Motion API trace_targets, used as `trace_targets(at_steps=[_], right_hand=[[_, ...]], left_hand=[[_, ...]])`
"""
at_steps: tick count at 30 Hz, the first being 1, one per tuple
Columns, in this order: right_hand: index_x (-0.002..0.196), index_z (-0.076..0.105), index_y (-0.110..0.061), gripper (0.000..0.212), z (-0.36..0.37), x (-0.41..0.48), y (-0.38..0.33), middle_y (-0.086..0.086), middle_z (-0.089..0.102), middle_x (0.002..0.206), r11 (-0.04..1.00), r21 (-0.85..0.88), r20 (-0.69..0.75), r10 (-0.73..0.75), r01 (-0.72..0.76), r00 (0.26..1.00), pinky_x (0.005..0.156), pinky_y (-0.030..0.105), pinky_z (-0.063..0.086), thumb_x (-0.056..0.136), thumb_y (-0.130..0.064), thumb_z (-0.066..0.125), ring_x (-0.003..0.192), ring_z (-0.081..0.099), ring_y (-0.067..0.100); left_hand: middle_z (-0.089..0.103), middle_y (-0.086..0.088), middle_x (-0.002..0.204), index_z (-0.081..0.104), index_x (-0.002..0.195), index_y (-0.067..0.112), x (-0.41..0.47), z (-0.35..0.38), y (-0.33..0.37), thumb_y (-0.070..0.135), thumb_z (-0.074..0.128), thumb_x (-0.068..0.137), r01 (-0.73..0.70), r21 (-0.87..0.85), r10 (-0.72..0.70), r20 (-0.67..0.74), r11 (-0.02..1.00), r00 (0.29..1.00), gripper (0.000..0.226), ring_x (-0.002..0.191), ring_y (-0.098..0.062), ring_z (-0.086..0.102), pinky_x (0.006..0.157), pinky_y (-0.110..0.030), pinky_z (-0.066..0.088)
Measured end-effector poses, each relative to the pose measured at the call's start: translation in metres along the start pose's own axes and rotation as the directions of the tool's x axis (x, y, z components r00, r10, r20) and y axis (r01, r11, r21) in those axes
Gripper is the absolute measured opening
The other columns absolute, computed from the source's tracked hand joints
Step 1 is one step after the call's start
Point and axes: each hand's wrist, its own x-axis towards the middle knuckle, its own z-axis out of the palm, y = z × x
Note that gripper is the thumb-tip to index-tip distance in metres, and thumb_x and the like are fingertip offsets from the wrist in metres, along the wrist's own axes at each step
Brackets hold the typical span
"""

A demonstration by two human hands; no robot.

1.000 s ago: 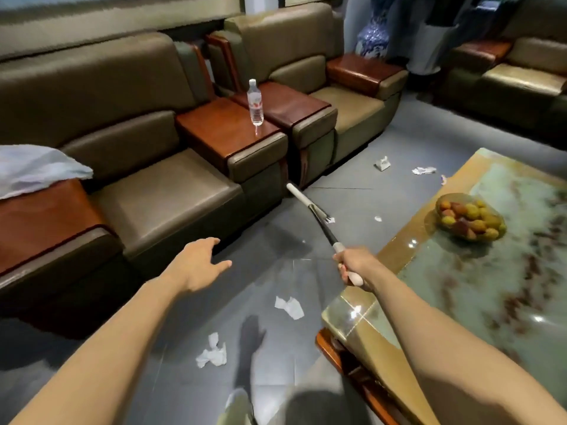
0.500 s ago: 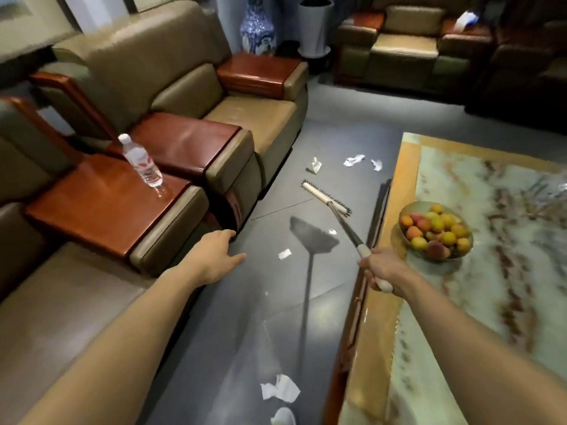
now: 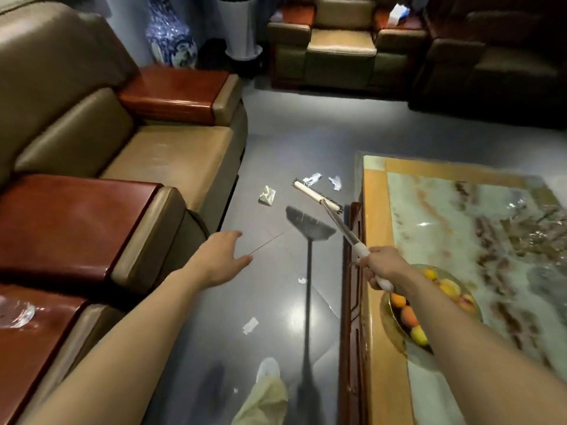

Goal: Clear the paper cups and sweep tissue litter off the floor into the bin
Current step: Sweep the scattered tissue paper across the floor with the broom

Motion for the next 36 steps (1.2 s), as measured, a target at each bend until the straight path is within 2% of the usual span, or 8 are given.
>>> trace_targets(at_steps=[8,14,19,23,26,29,32,36], right_hand=[[0.1,0.054,0.001,0.017,-0.013,0.178,-0.128,0.007,0.046,0.067,0.997,0.066,-0.046,0.029,-0.026,0.999,0.032,0.014,0.035,0.098,-0.001,0.037,0.047,0.039,0.012],[0.084,0.051,-0.003,0.015,-0.025,0.344,-0.188,0.008,0.044,0.059,0.999,0.008,-0.071,0.042,-0.042,0.997,0.03,0.014,0.031,0.096,0.002,0.042,0.028,0.037,0.009],[0.108,0.052,0.001,0.015,-0.018,0.474,-0.194,0.009,0.044,0.061,0.997,-0.003,-0.1,0.073,-0.073,0.992,0.03,0.016,0.032,0.095,-0.001,0.046,0.037,0.038,0.015],[0.135,0.041,-0.011,0.039,-0.003,0.538,-0.176,0.01,0.045,0.072,0.985,0.007,-0.032,0.17,-0.17,0.985,0.033,0.018,0.038,0.096,-0.003,0.043,0.041,0.04,0.015],[0.142,0.029,-0.024,0.053,0.009,0.552,-0.16,0.013,0.047,0.096,0.959,0.024,0.083,0.278,-0.281,0.957,0.038,0.021,0.043,0.096,0.0,0.036,0.045,0.046,0.015],[0.14,0.026,-0.028,0.053,0.025,0.552,-0.144,0.011,0.044,0.085,0.947,0.028,0.156,0.312,-0.32,0.937,0.038,0.019,0.042,0.096,0.0,0.034,0.045,0.043,0.013],[0.145,0.017,-0.037,0.063,0.037,0.545,-0.12,0.007,0.044,0.067,0.957,-0.004,0.131,0.287,-0.289,0.949,0.04,0.022,0.042,0.097,-0.003,0.04,0.043,0.04,0.011],[0.149,0.01,-0.044,0.077,0.045,0.528,-0.082,0.008,0.05,0.07,0.947,-0.065,0.079,0.318,-0.314,0.945,0.042,0.023,0.042,0.092,-0.003,0.041,0.049,0.043,0.013]], left_hand=[[0.031,-0.006,0.151,0.027,0.147,0.012,0.21,-0.05,0.034,0.038,0.055,0.093,-0.017,-0.036,0.019,0.055,0.999,0.998,0.066,0.14,-0.021,0.027,0.115,-0.034,0.025],[0.032,-0.006,0.15,0.027,0.146,0.013,0.375,-0.044,0.061,0.039,0.053,0.093,-0.047,-0.057,0.049,0.042,0.997,0.998,0.064,0.139,-0.021,0.026,0.113,-0.031,0.023],[0.03,-0.004,0.151,0.026,0.147,0.014,0.475,-0.01,0.059,0.039,0.052,0.094,-0.014,-0.1,0.021,0.069,0.995,0.997,0.065,0.14,-0.019,0.024,0.113,-0.031,0.022],[0.03,-0.002,0.151,0.025,0.147,0.015,0.518,0.025,0.047,0.041,0.052,0.094,0.024,-0.082,-0.012,0.147,0.996,0.989,0.065,0.14,-0.018,0.024,0.113,-0.031,0.023],[0.03,-0.002,0.151,0.025,0.147,0.015,0.532,0.043,0.044,0.04,0.05,0.094,0.051,-0.071,-0.037,0.186,0.996,0.982,0.064,0.141,-0.018,0.024,0.113,-0.03,0.021],[0.029,-0.003,0.152,0.025,0.147,0.015,0.534,0.053,0.043,0.04,0.05,0.094,0.071,-0.076,-0.053,0.209,0.995,0.976,0.064,0.141,-0.017,0.022,0.112,-0.029,0.02],[0.028,-0.002,0.153,0.024,0.147,0.016,0.526,0.061,0.039,0.041,0.049,0.094,0.046,-0.058,-0.033,0.215,0.997,0.976,0.064,0.142,-0.016,0.02,0.113,-0.028,0.019],[0.028,0.0,0.153,0.024,0.147,0.016,0.501,0.074,0.026,0.042,0.049,0.094,0.036,-0.062,-0.023,0.205,0.997,0.978,0.064,0.141,-0.016,0.021,0.113,-0.028,0.02]])
